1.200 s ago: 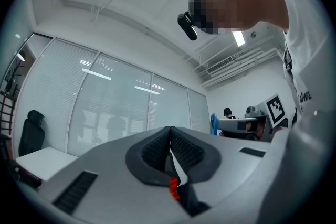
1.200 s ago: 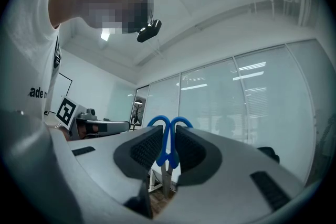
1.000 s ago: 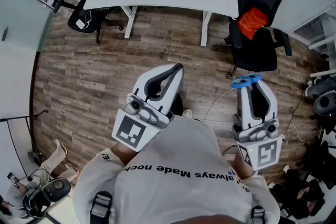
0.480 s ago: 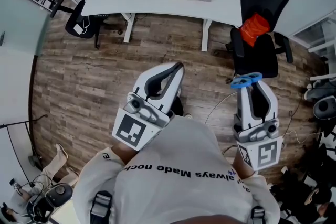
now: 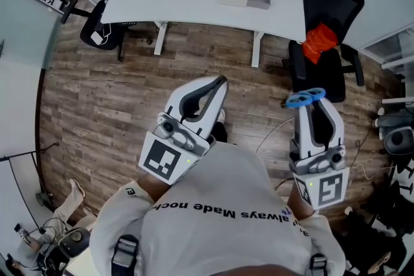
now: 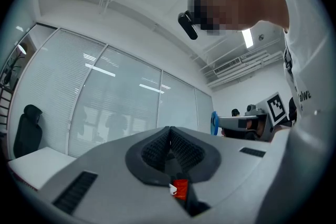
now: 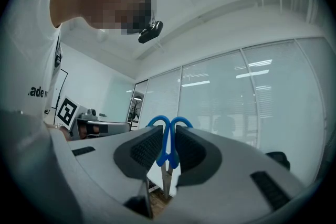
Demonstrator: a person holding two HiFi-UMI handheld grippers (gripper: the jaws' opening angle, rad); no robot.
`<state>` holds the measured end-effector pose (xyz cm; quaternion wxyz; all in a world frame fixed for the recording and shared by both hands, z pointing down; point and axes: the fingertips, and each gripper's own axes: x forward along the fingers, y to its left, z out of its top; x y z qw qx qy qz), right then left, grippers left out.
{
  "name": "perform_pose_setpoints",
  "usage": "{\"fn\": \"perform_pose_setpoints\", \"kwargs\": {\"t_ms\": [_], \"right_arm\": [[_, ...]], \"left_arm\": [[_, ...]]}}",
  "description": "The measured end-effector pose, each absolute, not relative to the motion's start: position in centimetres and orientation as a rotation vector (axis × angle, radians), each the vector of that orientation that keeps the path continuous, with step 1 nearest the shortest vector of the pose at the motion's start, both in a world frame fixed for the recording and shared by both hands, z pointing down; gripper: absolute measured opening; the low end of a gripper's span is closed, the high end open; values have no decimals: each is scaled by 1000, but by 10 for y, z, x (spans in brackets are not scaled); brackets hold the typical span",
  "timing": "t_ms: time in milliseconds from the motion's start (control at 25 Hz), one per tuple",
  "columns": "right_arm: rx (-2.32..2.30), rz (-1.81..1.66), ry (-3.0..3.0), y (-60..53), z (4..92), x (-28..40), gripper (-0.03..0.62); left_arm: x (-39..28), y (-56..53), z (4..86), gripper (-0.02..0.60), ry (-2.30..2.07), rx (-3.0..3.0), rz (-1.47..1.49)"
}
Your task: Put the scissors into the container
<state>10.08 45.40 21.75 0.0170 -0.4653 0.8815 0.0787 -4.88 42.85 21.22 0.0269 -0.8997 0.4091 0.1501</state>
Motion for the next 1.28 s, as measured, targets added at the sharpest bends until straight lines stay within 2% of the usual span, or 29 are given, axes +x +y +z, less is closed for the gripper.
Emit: {"fn": "perform_pose_setpoints", "kwargs": {"t_ms": [560, 1280], "right_arm": [[-1464, 243, 2740, 398, 222, 68, 85], [-1507, 231, 2718, 362, 226, 66, 85]], "left_arm": [[-82, 371, 218, 20, 1249, -2792, 456], [-83, 333, 227, 20, 1224, -2830, 449]]}}
